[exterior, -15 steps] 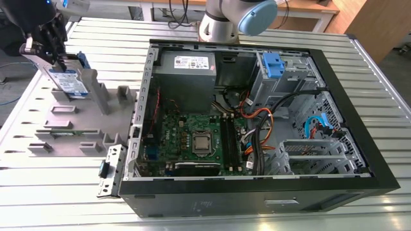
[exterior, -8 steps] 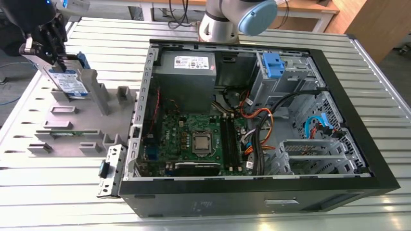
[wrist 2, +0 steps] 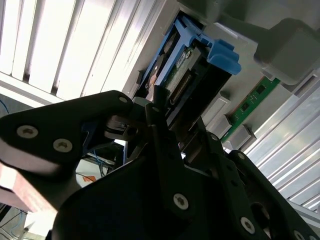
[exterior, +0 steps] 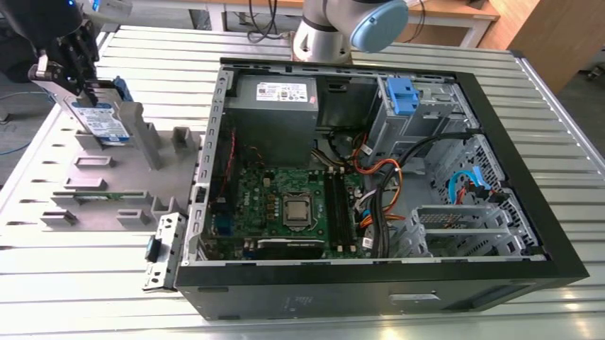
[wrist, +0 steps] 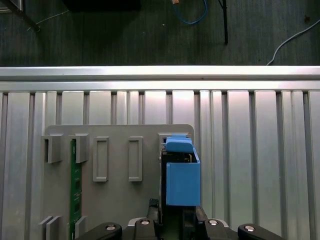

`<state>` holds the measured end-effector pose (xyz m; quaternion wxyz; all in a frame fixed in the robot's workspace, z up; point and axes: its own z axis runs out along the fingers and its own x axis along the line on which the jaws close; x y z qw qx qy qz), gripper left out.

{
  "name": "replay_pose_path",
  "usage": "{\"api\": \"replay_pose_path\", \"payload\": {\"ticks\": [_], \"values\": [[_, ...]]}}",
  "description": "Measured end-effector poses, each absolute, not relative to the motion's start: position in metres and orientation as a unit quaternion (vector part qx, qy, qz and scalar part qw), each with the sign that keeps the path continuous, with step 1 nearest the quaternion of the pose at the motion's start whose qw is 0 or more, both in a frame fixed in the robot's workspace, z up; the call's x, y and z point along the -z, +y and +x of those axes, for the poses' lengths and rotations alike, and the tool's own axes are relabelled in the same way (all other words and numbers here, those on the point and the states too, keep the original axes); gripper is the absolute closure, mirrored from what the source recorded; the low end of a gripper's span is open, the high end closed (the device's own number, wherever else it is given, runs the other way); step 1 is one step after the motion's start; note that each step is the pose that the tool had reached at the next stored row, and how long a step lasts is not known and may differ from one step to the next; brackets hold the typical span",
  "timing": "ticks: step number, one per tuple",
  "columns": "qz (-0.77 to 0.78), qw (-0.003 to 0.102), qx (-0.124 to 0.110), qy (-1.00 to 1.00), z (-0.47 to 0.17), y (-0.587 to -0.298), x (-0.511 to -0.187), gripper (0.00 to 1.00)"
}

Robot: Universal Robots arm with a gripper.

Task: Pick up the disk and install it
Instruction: 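Pick up the disk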

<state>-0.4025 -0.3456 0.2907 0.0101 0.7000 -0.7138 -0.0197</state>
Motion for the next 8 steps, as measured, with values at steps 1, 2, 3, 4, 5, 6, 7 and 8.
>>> {"api": "replay_pose_path", "payload": {"ticks": [1, 2, 3, 4, 5, 6, 7, 8], "values": [[0.7, 0.01, 0.02, -0.714, -0.4025, -0.3456, -0.2907, 0.65], [0.7, 0.01, 0.02, -0.714, -0.4025, -0.3456, -0.2907, 0.65], [0.7, 0.01, 0.02, -0.714, -0.4025, -0.3456, -0.2907, 0.65], [0.7, 0.01, 0.02, -0.714, -0.4025, -0.3456, -0.2909, 0.65], [0.7, 0.01, 0.019, -0.714, -0.4024, -0.3457, -0.2913, 0.65], [0.7, 0.009, 0.019, -0.714, -0.4024, -0.3456, -0.2918, 0.65], [0.7, 0.01, 0.019, -0.714, -0.4024, -0.3457, -0.2928, 0.65], [0.7, 0.01, 0.02, -0.714, -0.4024, -0.3457, -0.2939, 0.65]]}}
